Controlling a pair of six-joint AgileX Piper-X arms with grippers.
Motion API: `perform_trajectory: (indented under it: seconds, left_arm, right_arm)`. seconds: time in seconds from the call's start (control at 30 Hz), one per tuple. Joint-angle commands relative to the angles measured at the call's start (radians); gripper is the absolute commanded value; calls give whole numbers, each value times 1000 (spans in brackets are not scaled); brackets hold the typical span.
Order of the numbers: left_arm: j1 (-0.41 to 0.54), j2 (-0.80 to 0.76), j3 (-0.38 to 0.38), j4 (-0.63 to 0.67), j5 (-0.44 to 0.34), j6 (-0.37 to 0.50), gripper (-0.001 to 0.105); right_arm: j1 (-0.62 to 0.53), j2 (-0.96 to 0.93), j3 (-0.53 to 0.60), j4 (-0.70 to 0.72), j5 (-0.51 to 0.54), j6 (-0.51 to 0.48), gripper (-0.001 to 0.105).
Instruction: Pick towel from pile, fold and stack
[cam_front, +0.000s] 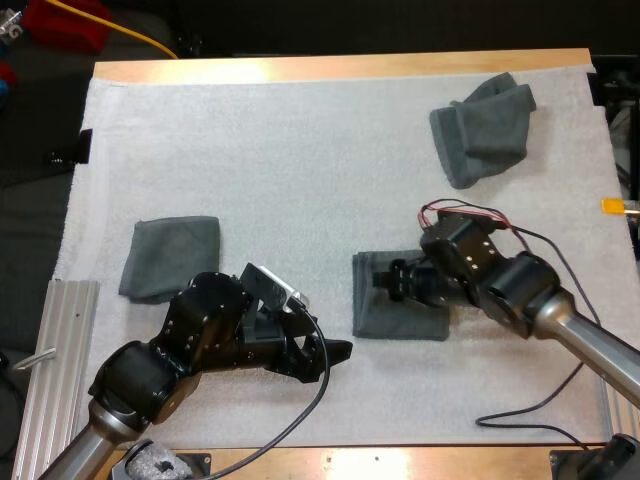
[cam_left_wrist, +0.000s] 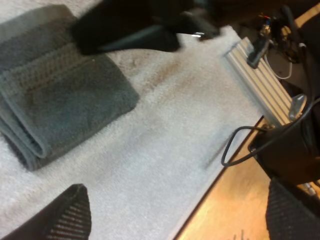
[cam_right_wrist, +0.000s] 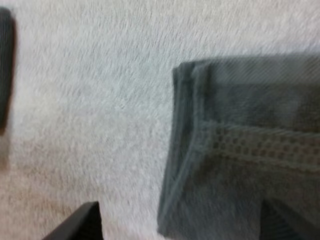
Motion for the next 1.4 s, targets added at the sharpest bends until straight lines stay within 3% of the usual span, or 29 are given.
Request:
perform_trajectory:
  seconds: [0.0, 0.4, 0.77, 1.13, 1.37]
  left_arm:
    - [-3, -9, -8, -14, -13, 8, 70]
    - [-3, 136, -8, -47, -34, 11, 70]
    - [-3, 335, -8, -231, -90, -8, 70]
    - [0, 565, -8, -334, -93, -84, 70]
    - [4, 692, -8, -409, -110, -87, 70]
  right_arm:
    - [2, -21, -2, 36, 10, -22, 63]
    - [2, -226, -2, 210, 10, -24, 63]
    - [2, -364, -2, 322, 10, -43, 63]
    - [2, -383, -2, 369, 10, -78, 63]
    - [2, -383, -2, 369, 8, -78, 63]
